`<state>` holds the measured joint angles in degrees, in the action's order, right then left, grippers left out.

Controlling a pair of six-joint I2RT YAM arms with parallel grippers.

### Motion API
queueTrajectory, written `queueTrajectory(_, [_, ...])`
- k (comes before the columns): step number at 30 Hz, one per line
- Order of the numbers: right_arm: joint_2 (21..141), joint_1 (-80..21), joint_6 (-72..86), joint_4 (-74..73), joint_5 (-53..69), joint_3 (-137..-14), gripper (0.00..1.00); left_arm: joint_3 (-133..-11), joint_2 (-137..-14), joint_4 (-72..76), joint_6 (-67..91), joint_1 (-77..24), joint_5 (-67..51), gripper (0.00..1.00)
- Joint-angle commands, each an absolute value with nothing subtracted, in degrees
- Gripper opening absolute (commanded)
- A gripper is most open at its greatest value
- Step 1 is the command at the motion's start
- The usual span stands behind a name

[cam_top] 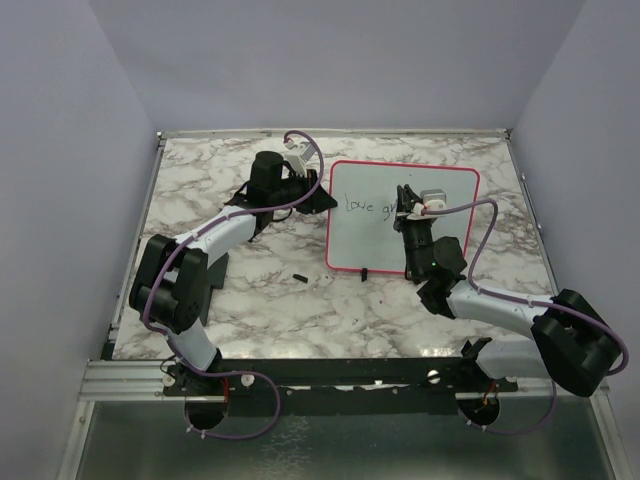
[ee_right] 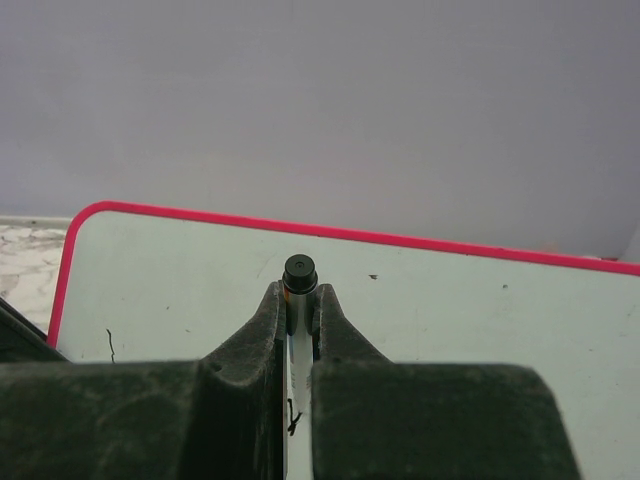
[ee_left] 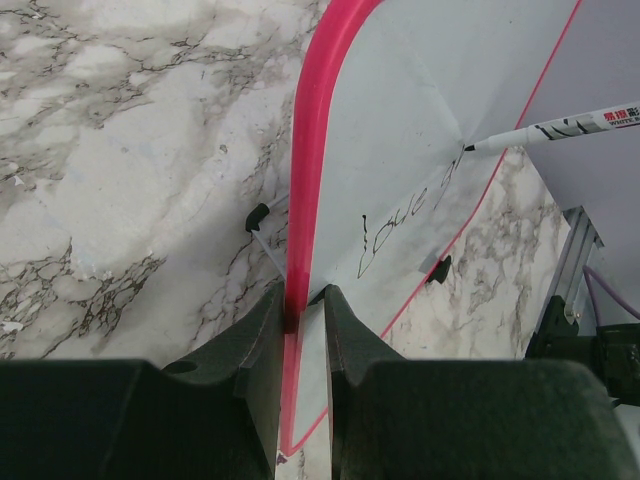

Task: Write a sentence on the whiteboard

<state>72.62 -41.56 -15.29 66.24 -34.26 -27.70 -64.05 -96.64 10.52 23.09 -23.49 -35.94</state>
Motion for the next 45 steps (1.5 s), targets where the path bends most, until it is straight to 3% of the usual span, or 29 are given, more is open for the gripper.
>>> queueTrajectory(1, [73.4, -41.4, -16.9, 67.9, -35.9, -29.2, 0.01, -64.0, -94.4, 10.3, 23.0, -23.4, -35.2, 0.06])
queueTrajectory(31, [72.7, -41.3, -17.1, 68.1, -37.6, -28.3, 0.01, -64.1, -94.4, 10.2, 23.1, -23.4, -35.3, 0.06])
queueTrajectory(45, [61.0, -41.4, -10.9, 56.6, -30.0, -26.6, 0.01, -64.0, -94.3, 10.1, 23.0, -23.4, -34.7, 0.06])
